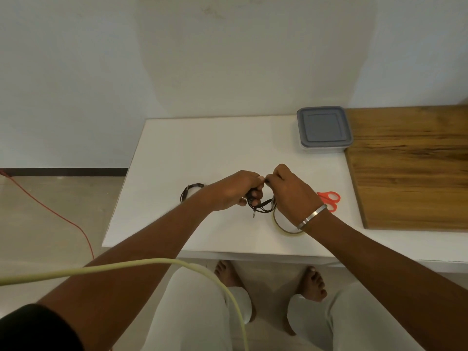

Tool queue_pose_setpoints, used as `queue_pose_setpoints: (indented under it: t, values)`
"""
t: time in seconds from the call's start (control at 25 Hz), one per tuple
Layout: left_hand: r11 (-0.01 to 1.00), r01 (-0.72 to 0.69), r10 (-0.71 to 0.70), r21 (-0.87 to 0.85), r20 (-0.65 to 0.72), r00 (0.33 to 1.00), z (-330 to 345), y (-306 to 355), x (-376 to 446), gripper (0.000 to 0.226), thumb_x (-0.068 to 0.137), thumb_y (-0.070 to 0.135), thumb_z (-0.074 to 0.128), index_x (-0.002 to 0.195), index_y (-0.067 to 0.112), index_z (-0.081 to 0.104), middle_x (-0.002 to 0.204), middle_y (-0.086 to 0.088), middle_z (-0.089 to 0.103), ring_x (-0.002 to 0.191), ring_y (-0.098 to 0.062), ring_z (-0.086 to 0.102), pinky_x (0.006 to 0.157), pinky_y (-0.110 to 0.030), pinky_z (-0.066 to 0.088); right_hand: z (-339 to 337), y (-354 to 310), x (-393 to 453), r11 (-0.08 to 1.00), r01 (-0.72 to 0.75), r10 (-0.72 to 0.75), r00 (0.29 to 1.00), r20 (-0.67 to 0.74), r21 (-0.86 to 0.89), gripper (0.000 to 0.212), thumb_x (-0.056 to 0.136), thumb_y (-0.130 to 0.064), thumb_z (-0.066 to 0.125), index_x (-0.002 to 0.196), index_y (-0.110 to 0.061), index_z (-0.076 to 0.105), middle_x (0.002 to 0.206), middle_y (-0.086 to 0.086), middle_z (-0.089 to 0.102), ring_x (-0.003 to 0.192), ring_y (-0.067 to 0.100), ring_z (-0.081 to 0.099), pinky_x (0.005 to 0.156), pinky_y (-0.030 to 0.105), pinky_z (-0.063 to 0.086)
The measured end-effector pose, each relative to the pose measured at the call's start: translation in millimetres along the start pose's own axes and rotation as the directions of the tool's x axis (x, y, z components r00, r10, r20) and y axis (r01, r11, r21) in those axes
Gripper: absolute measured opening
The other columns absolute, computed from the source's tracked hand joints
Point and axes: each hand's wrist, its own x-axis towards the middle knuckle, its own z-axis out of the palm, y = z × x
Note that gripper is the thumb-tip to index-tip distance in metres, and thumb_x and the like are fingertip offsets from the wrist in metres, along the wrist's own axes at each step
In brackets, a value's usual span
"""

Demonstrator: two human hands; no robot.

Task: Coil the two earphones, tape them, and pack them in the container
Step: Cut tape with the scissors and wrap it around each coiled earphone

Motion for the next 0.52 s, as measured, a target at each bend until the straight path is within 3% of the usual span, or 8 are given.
queue_pose_setpoints:
  t: [0.2, 0.32, 0.4, 0.52]
  values:
    - [0.995, 0.012, -0.012, -0.104, -0.001, 1.000, 6, -4, 1, 0.030, 0.103, 0.025, 0.031, 0.077, 0.018, 0.045, 0.062, 0.006, 0.043, 0.058, -0.011, 0.051, 0.061, -0.028, 0.030, 2, 3, 2, 1.000, -0.020, 0.020, 1.000, -0.002, 0.007, 0.030, 0.082, 0.004, 0.055, 0.110, -0.007, 0.059, 0.105, 0.010, 0.049, 0.070, 0.015, 0.039, 0.059, 0.030, 0.042]
    - [0.993, -0.040, 0.030, -0.111, -0.087, 0.996, 10, -12, 4, 0.029, 0.104, 0.029, 0.036, 0.083, 0.017, 0.051, 0.070, 0.004, 0.051, 0.058, -0.011, 0.052, 0.059, -0.023, 0.032, 4, 8, 13, 0.997, -0.050, 0.047, 0.998, 0.044, 0.053, 0.027, 0.090, -0.006, 0.052, 0.115, -0.009, 0.060, 0.109, 0.009, 0.052, 0.084, 0.020, 0.053, 0.073, 0.026, 0.044]
    - [0.996, -0.063, 0.050, -0.061, -0.205, 0.977, 11, -20, 7, 0.026, 0.103, 0.030, 0.042, 0.084, 0.016, 0.055, 0.080, -0.001, 0.059, 0.058, -0.012, 0.054, 0.058, -0.021, 0.039, 4, 8, 22, 0.959, -0.165, 0.154, 0.986, 0.065, 0.230, 0.025, 0.093, -0.015, 0.053, 0.115, -0.009, 0.062, 0.105, 0.011, 0.058, 0.093, 0.022, 0.058, 0.079, 0.023, 0.041]
    - [0.998, -0.045, 0.029, -0.034, -0.374, 0.927, 7, -32, 13, 0.021, 0.098, 0.031, 0.054, 0.084, 0.016, 0.057, 0.085, -0.006, 0.066, 0.061, -0.015, 0.061, 0.066, -0.027, 0.050, 7, 5, 30, 0.847, -0.294, 0.266, 0.956, 0.125, 0.443, 0.025, 0.087, -0.019, 0.065, 0.109, -0.009, 0.059, 0.084, 0.007, 0.063, 0.076, 0.019, 0.061, 0.071, 0.022, 0.044]
